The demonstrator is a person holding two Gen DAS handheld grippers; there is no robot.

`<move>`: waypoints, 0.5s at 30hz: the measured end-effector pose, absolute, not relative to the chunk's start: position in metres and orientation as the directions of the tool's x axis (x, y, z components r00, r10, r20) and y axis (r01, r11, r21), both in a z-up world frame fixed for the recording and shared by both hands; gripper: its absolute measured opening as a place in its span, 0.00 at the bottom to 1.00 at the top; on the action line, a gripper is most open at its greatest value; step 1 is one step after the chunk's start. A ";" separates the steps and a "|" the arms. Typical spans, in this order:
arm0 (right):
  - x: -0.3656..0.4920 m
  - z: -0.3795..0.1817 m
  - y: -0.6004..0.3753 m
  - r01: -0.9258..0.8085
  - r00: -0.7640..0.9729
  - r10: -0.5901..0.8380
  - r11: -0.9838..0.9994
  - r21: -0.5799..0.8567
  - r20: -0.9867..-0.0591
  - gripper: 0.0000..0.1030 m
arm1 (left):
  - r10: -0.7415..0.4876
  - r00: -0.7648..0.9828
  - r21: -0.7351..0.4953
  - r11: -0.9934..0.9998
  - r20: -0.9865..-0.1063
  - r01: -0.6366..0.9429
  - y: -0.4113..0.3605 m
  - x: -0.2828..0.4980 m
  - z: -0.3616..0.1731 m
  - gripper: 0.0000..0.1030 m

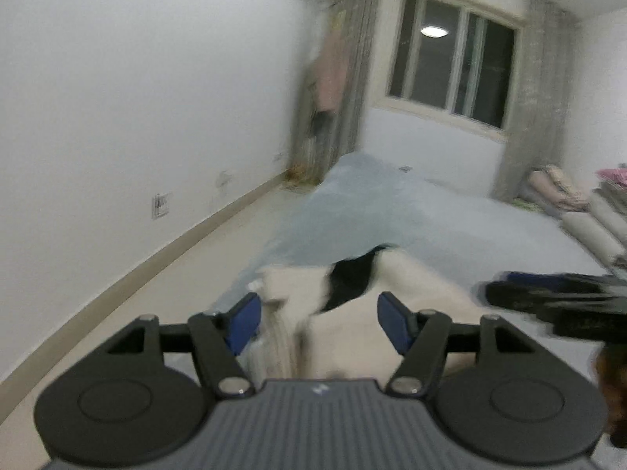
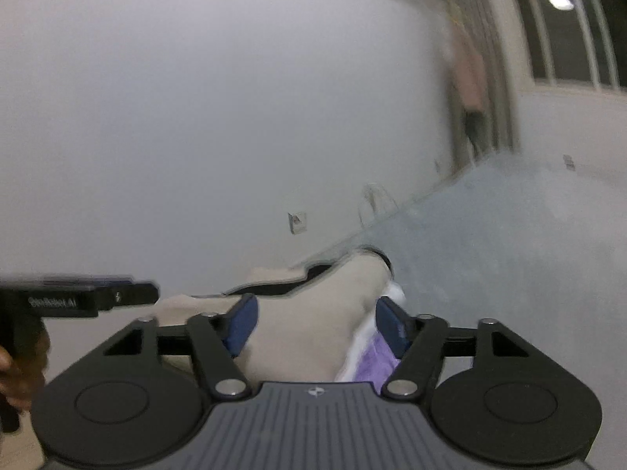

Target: Fold clothes

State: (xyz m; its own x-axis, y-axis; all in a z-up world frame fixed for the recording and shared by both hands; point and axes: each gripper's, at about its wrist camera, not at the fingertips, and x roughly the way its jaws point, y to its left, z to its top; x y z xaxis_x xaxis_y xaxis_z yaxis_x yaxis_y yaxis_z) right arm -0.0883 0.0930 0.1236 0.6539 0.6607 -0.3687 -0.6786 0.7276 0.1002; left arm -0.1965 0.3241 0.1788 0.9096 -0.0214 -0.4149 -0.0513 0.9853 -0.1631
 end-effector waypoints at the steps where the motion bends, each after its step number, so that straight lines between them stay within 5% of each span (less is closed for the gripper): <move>1: -0.085 0.126 0.102 -0.689 0.645 0.664 0.719 0.087 -0.378 0.49 | -0.034 0.908 -0.165 0.985 -0.417 -0.039 0.318 -0.192 0.181 0.60; 9: -0.040 0.094 0.145 -0.679 0.602 0.602 0.732 0.061 -0.524 0.42 | 0.054 0.829 -0.132 0.980 -0.556 -0.152 0.318 -0.152 0.123 0.46; 15: -0.027 0.076 0.138 -0.683 0.547 0.661 0.708 0.183 -0.514 0.43 | 0.052 0.854 -0.154 0.976 -0.518 -0.153 0.320 -0.163 0.109 0.46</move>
